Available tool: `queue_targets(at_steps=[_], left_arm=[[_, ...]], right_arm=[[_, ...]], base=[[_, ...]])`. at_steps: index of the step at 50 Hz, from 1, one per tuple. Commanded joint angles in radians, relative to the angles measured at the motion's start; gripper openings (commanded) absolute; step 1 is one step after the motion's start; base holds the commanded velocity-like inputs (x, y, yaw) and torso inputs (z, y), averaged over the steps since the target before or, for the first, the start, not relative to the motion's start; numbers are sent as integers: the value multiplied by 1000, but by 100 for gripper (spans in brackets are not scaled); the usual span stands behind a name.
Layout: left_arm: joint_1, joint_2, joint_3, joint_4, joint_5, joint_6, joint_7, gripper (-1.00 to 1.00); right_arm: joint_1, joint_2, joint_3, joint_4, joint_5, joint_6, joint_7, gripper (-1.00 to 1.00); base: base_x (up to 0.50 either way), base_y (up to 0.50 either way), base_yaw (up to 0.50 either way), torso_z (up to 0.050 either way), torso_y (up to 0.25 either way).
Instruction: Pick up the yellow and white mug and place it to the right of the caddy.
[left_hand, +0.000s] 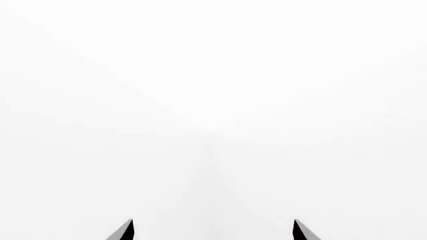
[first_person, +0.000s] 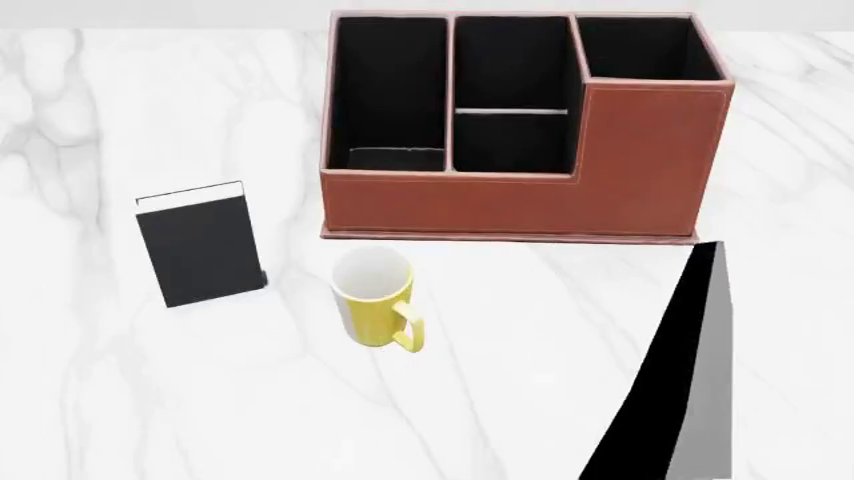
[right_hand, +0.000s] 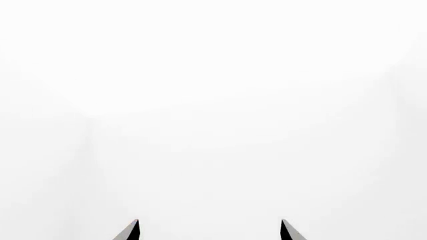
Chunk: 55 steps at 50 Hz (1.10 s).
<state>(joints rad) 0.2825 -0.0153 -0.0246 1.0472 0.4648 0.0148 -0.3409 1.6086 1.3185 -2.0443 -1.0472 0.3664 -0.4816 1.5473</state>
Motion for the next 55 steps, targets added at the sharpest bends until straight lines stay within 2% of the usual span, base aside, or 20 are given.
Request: queue_targets(at_steps=[1,3,4,5,9,18,26,46,55], left_arm=[[466,15,-390,0,-270,497,-265,100],[503,15,-481,0,-332,509,-331,100],[503,15,-526,0,-361,497,-360,100],[503,15,-618,0,-421,477,-424,100],[503,15,-772,0,-560,440,-533,100],[503,15,-933,0,-692,429,-691,100],[503,15,-864,0,-634,433,-687,100],[503,15,-826,0,-607,436,-670,100],[503,15,-817,0,-601,439,-659,100]], right_arm=[[611,154,-574,0,-79,-180,23,100],[740,165,-698,0,-81,-193,23,100],[745,176,-701,0,-86,-195,23,100],[745,190,-697,0,-92,-201,23,100],[743,216,-687,0,-91,-219,23,100],[717,252,-605,0,-41,-256,23,100],[681,252,-567,0,-36,-265,23,100],[610,225,-544,0,-57,-258,23,100],[475,180,-420,0,-52,-212,23,100]], base=[[0,0,0,0,0],[0,0,0,0,0],[0,0,0,0,0],[0,0,0,0,0],[0,0,0,0,0],[0,0,0,0,0],[0,-99,0,0,0],[0,-496,0,0,0],[0,-281,0,0,0]])
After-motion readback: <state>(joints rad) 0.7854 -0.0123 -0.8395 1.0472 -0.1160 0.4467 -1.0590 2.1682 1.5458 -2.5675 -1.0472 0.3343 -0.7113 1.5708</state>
